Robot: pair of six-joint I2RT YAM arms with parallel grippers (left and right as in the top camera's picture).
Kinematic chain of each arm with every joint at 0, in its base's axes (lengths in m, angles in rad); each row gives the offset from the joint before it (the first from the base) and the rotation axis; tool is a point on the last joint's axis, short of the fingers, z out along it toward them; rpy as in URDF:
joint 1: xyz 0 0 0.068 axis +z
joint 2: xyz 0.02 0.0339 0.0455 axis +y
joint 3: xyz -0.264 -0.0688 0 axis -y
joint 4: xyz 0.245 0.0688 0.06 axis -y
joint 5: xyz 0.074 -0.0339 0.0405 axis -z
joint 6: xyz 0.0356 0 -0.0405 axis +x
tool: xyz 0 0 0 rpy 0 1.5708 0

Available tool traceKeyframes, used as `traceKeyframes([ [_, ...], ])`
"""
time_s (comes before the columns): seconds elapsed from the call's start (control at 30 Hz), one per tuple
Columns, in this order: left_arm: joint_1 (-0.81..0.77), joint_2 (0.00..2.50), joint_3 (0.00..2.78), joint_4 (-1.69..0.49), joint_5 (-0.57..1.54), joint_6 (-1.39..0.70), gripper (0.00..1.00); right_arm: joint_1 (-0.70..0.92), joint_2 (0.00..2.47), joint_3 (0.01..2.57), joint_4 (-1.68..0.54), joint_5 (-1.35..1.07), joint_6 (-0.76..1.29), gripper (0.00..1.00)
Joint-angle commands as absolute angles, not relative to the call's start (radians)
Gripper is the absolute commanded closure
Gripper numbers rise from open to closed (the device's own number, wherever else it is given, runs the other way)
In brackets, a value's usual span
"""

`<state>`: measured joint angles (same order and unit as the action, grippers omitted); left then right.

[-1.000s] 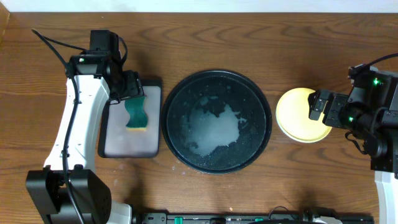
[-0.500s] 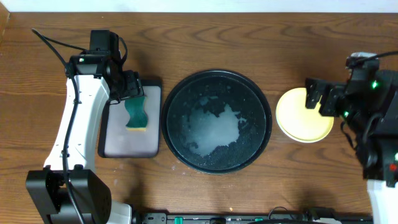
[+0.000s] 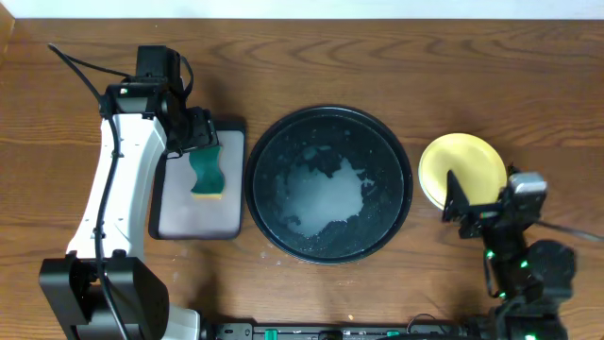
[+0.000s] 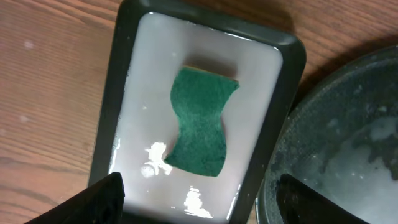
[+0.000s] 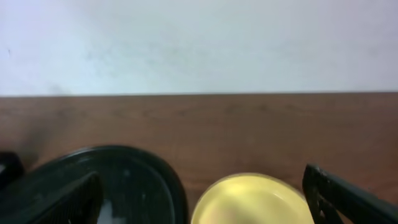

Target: Clean dirty plates on tray and stack at the side

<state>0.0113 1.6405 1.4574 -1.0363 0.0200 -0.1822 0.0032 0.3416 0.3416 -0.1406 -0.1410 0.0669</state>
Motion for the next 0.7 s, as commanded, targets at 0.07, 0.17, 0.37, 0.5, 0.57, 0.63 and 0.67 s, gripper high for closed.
traceKeyframes([
  [0.07, 0.012, 1.646, 1.464, -1.039, 0.015, -0.176, 0.21, 0.035, 0.203, 0.152, -0.069, -0.139, 0.065, 0.01],
  [0.17, 0.012, 1.646, 1.464, -1.039, 0.015, -0.176, 0.21, 0.035, 0.141, 0.081, -0.059, -0.139, 0.083, 0.01],
  [0.37, 0.012, 1.646, 1.464, -1.039, 0.015, -0.176, 0.21, 0.041, 0.051, 0.005, -0.058, -0.127, 0.092, 0.01],
  [0.5, 0.012, 1.646, 1.464, -1.039, 0.015, -0.176, 0.21, 0.043, 0.023, 0.006, -0.059, -0.096, 0.088, 0.01],
  [0.57, 0.012, 1.646, 1.464, -1.039, 0.015, -0.176, 0.21, 0.043, 0.01, 0.006, -0.067, -0.088, 0.088, 0.01],
  [0.63, 0.012, 1.646, 1.464, -1.039, 0.015, -0.176, 0.21, 0.043, 0.005, 0.006, -0.068, -0.075, 0.088, 0.01],
  [0.67, 0.012, 1.646, 1.464, -1.039, 0.015, -0.176, 0.21, 0.043, 0.005, 0.006, -0.07, -0.07, 0.088, 0.01],
])
